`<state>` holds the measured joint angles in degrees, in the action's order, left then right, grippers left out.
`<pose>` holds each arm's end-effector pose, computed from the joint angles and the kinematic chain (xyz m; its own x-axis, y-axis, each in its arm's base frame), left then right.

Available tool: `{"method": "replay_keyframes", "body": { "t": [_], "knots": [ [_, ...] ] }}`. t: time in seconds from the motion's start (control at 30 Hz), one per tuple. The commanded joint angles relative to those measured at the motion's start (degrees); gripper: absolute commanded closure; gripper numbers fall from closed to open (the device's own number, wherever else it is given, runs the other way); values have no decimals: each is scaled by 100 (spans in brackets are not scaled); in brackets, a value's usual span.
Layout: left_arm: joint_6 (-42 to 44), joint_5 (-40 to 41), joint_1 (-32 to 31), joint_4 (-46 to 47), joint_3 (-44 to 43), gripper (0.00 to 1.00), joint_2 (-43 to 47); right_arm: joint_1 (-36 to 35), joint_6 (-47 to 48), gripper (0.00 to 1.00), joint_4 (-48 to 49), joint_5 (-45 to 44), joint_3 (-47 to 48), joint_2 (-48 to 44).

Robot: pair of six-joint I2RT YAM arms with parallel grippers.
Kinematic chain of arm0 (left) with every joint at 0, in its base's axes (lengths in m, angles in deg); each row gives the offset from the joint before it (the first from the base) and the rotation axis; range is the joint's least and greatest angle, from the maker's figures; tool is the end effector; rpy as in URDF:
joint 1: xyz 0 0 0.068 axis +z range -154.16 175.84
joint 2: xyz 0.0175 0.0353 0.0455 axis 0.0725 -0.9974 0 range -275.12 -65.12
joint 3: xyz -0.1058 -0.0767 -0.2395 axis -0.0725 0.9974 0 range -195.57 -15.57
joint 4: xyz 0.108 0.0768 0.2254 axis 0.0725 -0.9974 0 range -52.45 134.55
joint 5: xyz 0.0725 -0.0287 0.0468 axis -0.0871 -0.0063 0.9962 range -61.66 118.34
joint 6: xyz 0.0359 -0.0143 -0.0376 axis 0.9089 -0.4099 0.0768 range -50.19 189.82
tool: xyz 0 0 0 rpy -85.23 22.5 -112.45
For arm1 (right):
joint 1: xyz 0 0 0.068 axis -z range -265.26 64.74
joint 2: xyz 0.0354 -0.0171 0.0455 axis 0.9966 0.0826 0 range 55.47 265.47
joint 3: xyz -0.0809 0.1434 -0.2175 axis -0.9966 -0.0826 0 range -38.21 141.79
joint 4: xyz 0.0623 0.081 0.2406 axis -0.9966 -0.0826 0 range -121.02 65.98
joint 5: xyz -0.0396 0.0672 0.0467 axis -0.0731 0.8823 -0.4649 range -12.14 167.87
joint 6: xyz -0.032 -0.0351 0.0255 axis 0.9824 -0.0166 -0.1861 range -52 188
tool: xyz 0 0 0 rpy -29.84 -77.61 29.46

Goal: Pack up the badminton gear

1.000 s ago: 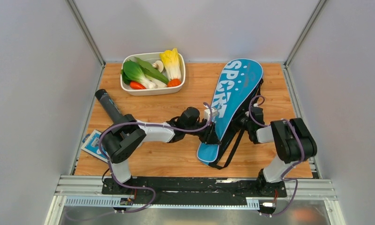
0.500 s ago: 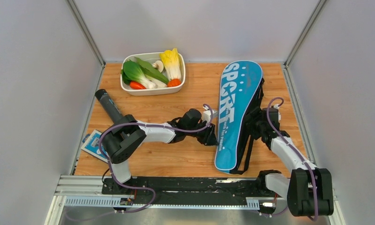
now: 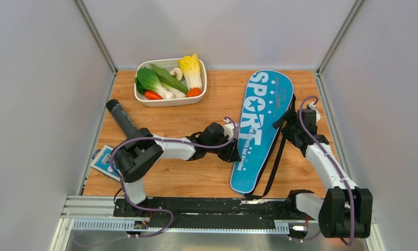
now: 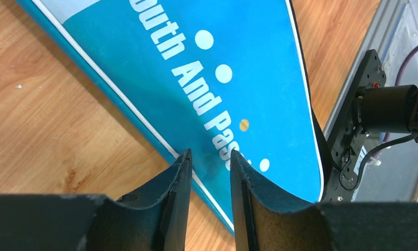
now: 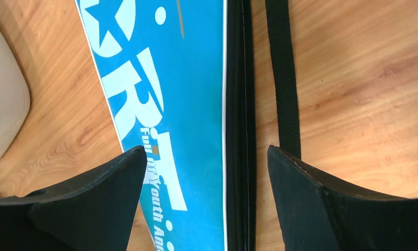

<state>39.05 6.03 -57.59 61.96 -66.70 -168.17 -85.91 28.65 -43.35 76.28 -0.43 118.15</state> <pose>0.2073 -0.3021 0.1542 -0.7654 0.2376 -0.5981 0.6260 0.4904 -0.6063 0.2247 0.0016 0.2228 -0.5340 0.6278 -0.5664 0.4488 0.7782 0.4393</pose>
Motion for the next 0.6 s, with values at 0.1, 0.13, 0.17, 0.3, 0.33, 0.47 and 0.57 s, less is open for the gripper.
{"method": "replay_keyframes", "body": {
  "t": [0.1, 0.13, 0.17, 0.3, 0.33, 0.47, 0.57],
  "knots": [
    [63, 296, 8, -213, -11, 61, 420, 623, 857, 10, 493, 1526, 395, 925],
    [93, 332, 8, -311, -6, 60, 475, 662, 886, 10, 594, 1650, 392, 1029],
    [112, 396, 1, -371, -3, 60, 579, 687, 912, 10, 698, 1762, 378, 1125],
    [278, 751, 1, -765, 34, 60, 1028, 774, 913, 12, 1110, 2101, 277, 1573],
    [302, 827, 0, -943, 38, 60, 1118, 776, 908, 13, 1228, 2180, 234, 1689],
    [509, 1371, 5, -1317, 124, 60, 1847, 772, 912, 17, 1510, 2209, 90, 2064],
    [665, 1772, 3, -1516, 197, 57, 2305, 776, 878, 19, 1656, 2140, -26, 2196]
  ]
}}
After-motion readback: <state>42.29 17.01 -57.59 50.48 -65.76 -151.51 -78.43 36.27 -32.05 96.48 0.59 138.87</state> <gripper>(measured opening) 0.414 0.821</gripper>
